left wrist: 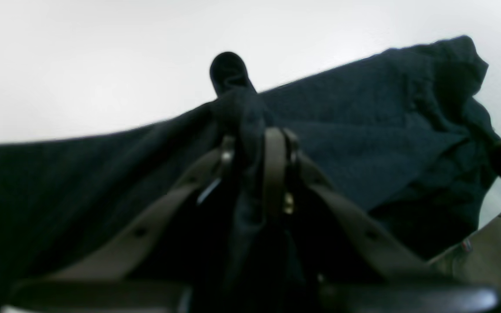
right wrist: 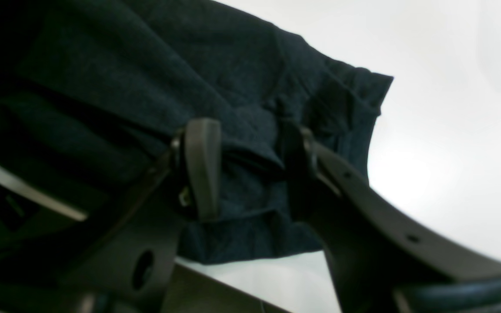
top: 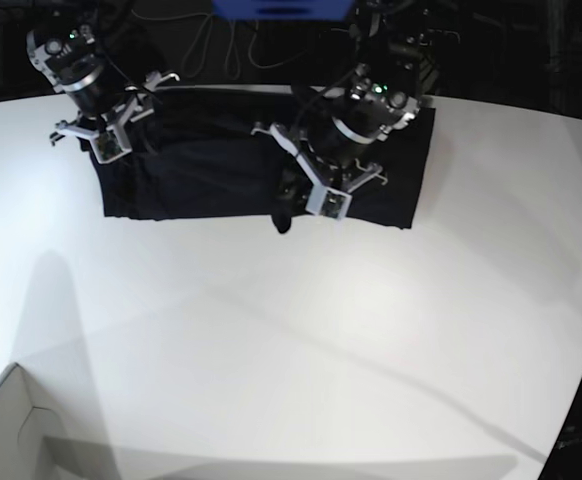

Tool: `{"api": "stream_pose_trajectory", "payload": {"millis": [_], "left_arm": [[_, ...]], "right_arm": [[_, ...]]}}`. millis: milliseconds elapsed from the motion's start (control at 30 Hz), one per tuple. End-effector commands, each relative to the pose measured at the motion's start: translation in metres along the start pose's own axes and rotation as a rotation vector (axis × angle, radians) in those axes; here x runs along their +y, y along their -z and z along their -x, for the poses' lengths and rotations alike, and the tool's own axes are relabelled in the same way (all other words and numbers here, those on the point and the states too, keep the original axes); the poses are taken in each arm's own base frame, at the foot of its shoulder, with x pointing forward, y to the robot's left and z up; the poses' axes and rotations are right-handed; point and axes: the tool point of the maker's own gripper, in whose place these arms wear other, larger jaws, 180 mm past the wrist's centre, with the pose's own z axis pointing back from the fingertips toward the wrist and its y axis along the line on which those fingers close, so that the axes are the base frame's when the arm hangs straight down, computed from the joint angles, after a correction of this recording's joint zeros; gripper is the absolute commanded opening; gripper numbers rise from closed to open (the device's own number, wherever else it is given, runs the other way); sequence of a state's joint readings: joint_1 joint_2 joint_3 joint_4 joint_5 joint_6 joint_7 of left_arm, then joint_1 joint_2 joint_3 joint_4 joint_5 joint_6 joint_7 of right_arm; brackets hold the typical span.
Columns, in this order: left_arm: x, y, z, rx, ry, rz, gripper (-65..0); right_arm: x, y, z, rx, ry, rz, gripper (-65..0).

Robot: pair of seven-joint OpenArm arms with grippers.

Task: Layout the t-shirt on the table in an organized manner, then fold the t-shirt properly
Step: 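Carry the left gripper's end toward the right gripper, folding the strip, then lay the folded end down and open both grippers, withdrawing them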

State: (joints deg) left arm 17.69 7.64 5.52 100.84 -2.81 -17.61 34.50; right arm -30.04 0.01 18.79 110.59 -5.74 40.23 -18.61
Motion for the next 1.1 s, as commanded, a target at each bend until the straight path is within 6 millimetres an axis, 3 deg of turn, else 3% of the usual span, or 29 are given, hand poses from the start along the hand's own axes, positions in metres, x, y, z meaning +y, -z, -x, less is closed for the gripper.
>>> {"api": "stream_pose_trajectory", "payload": {"millis": [0, 133, 267, 500, 633, 800, 967, 1067], "left_arm": [[-0.006, -0.001, -0.018, -0.060, -0.006, 0.017, -59.5], [-0.009, -0.001, -0.020, -0.066, -0.008, 0.021, -51.7], [-0.029, -0.006, -0.034, -0.105, 0.026, 0.071, -44.0], [-0.032, -0.026, -0.062, -0.193, 0.046, 0.063, -43.3], [0.002, -0.034, -0.054, -0.168, 0.063, -0.016, -44.3], [0.022, -0.044, -0.023, -0.090, 0.073, -0.044, -54.3], [0.055, -0.056, -0.008, -0.067, -0.012, -0.053, -54.4], [0.087, -0.060, 0.003, -0.050, -0.084, -0.091, -54.4]], "right_arm": [[-0.003, -0.002, -0.010, -0.041, -0.005, 0.007, -40.6], [-0.003, -0.002, -0.010, -0.041, -0.005, 0.007, -40.6], [-0.004, -0.003, -0.010, -0.040, -0.006, 0.010, -40.6], [-0.005, -0.003, -0.010, -0.041, -0.006, 0.012, -40.6], [-0.005, -0.003, -0.010, -0.040, -0.006, 0.013, -40.6], [-0.005, -0.002, -0.012, -0.047, -0.005, 0.015, -40.6], [-0.005, -0.001, -0.014, -0.051, -0.003, 0.014, -40.6], [-0.003, -0.003, -0.020, -0.071, -0.006, 0.013, -40.2]]}}
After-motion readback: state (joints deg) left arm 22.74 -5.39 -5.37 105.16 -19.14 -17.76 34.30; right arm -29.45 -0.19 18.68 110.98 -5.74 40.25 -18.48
